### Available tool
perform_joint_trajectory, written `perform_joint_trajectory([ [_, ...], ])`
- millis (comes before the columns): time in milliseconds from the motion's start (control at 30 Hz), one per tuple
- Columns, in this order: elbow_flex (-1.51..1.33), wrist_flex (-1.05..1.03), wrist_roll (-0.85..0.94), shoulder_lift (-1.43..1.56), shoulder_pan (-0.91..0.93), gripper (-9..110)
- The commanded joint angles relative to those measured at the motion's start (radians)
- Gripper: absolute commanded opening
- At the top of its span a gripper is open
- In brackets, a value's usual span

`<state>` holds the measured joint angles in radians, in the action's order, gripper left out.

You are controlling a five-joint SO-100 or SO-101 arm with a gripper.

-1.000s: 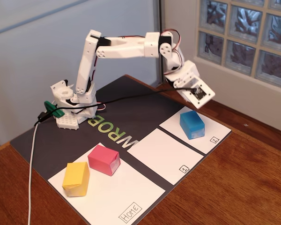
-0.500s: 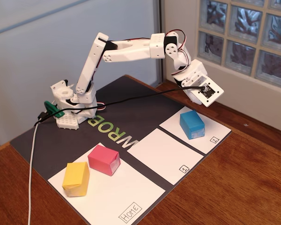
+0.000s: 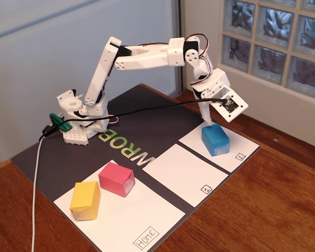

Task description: Move box blue to home

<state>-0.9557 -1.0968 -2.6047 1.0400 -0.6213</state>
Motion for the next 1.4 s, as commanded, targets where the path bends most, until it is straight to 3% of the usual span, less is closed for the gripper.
perform_joint_trajectory([
  [0, -0.005, -0.003, -0.164, 0.021, 0.028, 32],
  [1367, -0.213, 0.253, -0.193, -0.061, 0.015, 36],
])
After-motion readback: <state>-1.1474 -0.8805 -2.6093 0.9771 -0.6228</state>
